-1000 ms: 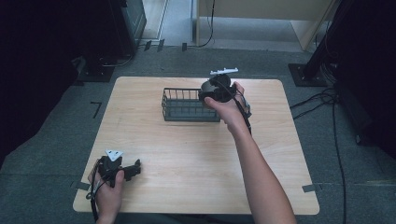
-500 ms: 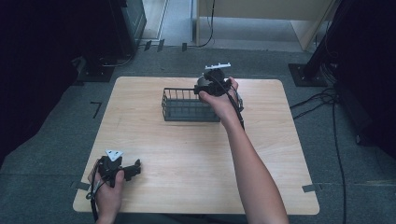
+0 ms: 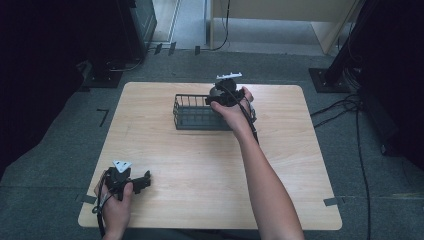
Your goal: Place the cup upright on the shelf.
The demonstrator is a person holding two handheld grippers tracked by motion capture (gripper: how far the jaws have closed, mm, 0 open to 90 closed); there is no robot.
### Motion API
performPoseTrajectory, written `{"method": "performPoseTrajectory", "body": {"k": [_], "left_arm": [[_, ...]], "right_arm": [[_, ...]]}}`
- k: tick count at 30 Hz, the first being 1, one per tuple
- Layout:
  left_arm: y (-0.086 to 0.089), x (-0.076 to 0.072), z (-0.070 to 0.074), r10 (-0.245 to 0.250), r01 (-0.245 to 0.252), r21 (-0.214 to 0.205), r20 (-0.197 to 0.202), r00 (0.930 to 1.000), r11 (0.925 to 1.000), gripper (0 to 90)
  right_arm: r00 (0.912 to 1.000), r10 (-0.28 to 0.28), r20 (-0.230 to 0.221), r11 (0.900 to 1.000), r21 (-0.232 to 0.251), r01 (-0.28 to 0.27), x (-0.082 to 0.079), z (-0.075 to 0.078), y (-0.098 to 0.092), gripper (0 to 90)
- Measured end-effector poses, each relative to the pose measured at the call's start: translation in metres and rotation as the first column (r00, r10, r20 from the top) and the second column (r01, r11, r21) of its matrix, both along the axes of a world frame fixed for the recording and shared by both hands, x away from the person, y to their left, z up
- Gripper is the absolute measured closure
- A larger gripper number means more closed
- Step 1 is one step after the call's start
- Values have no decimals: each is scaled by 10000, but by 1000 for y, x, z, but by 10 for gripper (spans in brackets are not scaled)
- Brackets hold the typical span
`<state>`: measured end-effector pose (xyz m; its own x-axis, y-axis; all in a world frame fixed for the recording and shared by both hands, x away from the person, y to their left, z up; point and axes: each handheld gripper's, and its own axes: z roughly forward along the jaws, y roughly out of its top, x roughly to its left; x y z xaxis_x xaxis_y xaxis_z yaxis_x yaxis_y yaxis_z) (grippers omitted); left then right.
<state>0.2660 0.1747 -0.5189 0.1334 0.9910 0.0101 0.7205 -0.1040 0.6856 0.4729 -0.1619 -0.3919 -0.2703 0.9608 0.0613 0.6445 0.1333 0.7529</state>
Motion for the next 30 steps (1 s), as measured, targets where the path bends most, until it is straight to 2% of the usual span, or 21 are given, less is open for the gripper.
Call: {"method": "performPoseTrajectory", "body": {"k": [5, 18, 30], "left_arm": [[0, 0, 0, -1, 1, -1, -4, 10000, 10000, 0], [0, 0, 0, -9, 9, 6, -10, 10000, 10000, 0], [0, 0, 0, -7, 7, 2, -7, 10000, 10000, 0]], "right_arm": [[9999, -73, -112, 9999, -112, 72, 1, -10, 1, 139], [9993, -189, -335, 9997, -170, 183, 3, -20, 4, 138], [9969, 163, -774, 9990, -403, -194, 3, -27, 3, 133]]}}
